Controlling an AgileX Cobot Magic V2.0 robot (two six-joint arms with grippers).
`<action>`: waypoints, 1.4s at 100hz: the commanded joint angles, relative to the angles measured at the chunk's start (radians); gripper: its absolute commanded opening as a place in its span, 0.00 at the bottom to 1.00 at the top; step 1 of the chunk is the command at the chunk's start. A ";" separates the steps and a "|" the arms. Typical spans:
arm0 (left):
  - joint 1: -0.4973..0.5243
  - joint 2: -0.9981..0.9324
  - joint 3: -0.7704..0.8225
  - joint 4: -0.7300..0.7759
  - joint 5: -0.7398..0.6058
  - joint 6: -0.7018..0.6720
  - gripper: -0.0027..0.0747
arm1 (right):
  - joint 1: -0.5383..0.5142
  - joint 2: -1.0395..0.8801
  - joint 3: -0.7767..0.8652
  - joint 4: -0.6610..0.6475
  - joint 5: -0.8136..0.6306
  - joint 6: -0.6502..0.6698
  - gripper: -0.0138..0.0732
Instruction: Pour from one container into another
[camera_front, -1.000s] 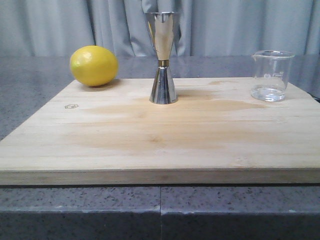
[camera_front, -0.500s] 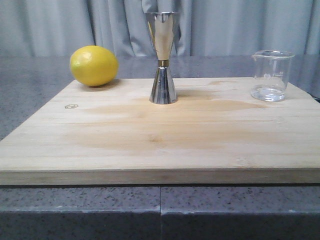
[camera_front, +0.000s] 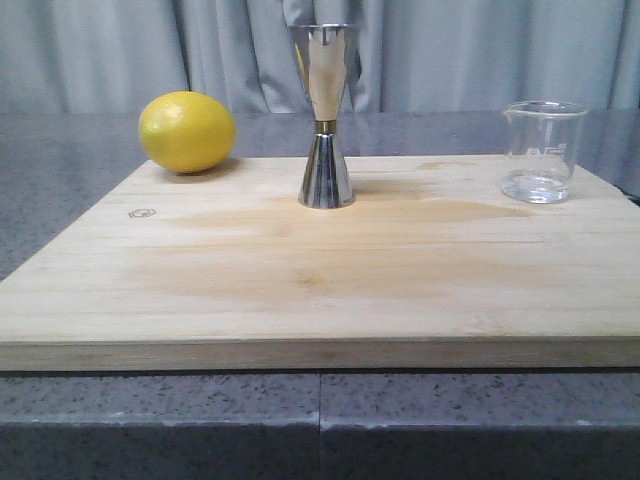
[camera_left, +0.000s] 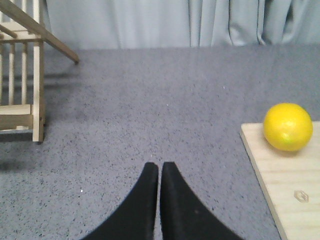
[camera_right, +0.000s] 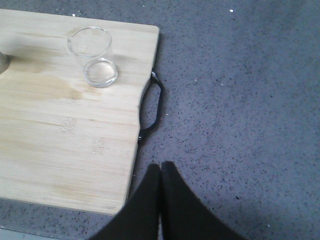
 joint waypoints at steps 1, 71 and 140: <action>0.038 -0.114 0.148 -0.034 -0.261 -0.001 0.01 | -0.007 -0.001 -0.025 -0.019 -0.058 0.001 0.08; 0.052 -0.489 0.742 -0.084 -0.640 -0.001 0.01 | -0.007 -0.001 -0.025 -0.019 -0.058 0.001 0.08; 0.036 -0.489 0.742 -0.088 -0.655 -0.001 0.01 | -0.007 -0.001 -0.025 -0.019 -0.058 0.001 0.08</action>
